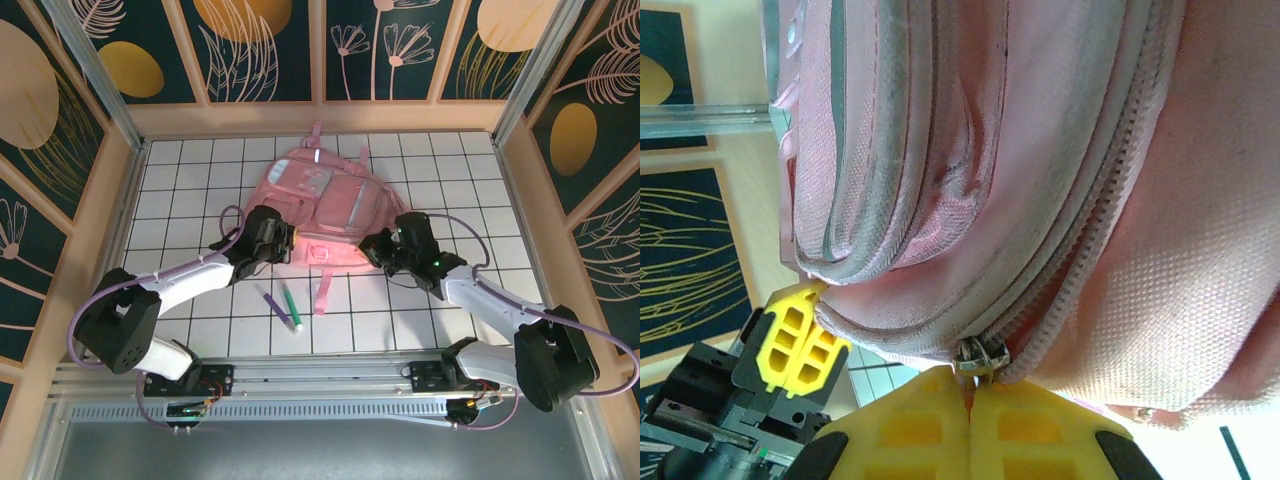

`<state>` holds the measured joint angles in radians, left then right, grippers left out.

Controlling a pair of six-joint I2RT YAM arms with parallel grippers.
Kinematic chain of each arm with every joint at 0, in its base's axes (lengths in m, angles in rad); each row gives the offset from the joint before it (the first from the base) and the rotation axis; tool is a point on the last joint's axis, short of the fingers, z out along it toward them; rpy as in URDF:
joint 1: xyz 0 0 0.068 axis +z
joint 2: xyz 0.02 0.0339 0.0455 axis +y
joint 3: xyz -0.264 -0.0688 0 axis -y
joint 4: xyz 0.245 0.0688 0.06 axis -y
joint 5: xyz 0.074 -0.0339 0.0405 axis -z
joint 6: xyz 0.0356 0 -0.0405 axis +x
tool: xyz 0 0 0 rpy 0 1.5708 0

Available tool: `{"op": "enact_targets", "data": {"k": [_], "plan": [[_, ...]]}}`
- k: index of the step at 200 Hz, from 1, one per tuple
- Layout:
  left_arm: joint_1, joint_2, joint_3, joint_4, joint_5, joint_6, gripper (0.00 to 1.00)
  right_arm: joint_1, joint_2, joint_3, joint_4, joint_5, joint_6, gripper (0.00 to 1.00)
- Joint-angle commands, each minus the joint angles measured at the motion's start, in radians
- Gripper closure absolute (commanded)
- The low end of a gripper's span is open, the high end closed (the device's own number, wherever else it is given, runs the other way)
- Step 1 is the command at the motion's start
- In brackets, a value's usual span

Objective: Pack the student bag

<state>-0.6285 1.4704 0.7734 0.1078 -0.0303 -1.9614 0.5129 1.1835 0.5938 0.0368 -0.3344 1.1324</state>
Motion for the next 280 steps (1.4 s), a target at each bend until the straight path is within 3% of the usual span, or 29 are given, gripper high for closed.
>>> {"op": "enact_targets", "data": {"k": [1,32,63,86,117,145,173,190,233,280], "plan": [[0.046,0.003,0.026,-0.010,-0.070,0.028,1.00,-0.040,0.014,0.017,-0.132,-0.002,-0.126,0.82],[0.043,0.054,0.039,0.036,0.032,0.011,1.00,-0.044,0.012,0.064,-0.302,0.035,-0.304,0.69],[0.041,0.050,0.060,0.025,0.019,0.021,1.00,-0.028,0.001,0.169,-0.539,0.196,-0.481,0.67],[0.041,0.044,0.070,0.016,0.015,0.027,1.00,0.060,0.054,0.300,-0.701,0.370,-0.566,0.67],[0.041,0.043,0.066,0.024,0.026,0.025,1.00,0.208,0.189,0.485,-0.839,0.598,-0.526,0.67],[0.041,0.032,0.057,0.032,0.026,0.017,1.00,0.244,0.270,0.536,-0.820,0.579,-0.474,0.67],[0.041,0.017,0.050,0.035,0.021,0.017,1.00,0.248,0.318,0.553,-0.809,0.574,-0.461,0.57],[0.042,0.014,0.043,0.038,0.024,0.018,1.00,0.246,0.331,0.553,-0.777,0.532,-0.462,0.57],[0.041,0.012,0.023,0.055,0.031,0.009,1.00,0.246,0.376,0.560,-0.732,0.500,-0.440,0.63],[0.042,0.008,0.005,0.065,0.034,0.002,1.00,0.246,0.401,0.572,-0.687,0.496,-0.413,0.77]]}}
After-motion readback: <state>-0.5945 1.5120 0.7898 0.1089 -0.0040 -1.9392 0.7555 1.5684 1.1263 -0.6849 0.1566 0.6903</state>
